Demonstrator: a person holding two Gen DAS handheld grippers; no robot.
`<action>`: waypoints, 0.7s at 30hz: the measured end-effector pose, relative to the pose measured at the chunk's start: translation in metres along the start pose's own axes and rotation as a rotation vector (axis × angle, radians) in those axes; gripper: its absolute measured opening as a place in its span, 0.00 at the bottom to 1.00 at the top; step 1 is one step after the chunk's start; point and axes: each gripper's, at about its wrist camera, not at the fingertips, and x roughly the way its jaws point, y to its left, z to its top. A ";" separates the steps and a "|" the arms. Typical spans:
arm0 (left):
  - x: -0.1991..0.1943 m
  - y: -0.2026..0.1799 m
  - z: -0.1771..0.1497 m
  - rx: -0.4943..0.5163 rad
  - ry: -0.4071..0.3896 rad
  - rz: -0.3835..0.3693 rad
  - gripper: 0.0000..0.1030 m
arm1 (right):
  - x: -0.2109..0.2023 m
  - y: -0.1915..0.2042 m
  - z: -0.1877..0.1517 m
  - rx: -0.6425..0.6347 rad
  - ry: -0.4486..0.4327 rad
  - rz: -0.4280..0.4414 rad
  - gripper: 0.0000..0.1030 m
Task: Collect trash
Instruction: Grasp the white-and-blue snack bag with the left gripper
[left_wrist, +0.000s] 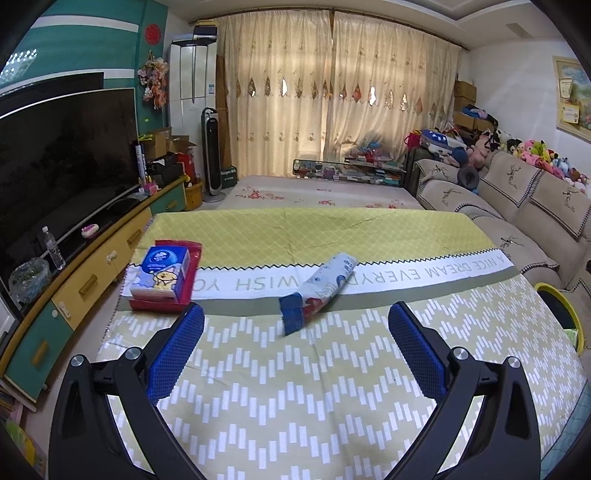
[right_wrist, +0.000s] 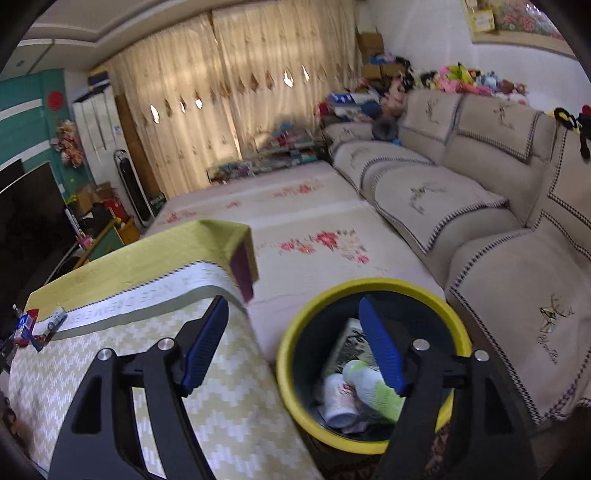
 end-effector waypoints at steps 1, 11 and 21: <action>0.001 0.000 -0.001 0.003 0.001 -0.001 0.95 | -0.001 0.006 -0.006 -0.011 -0.022 0.000 0.68; 0.016 -0.010 0.000 0.028 0.061 -0.032 0.95 | -0.015 0.035 -0.049 -0.073 -0.136 -0.048 0.74; 0.079 -0.040 0.028 0.228 0.219 -0.050 0.95 | -0.015 0.035 -0.048 -0.063 -0.132 -0.049 0.79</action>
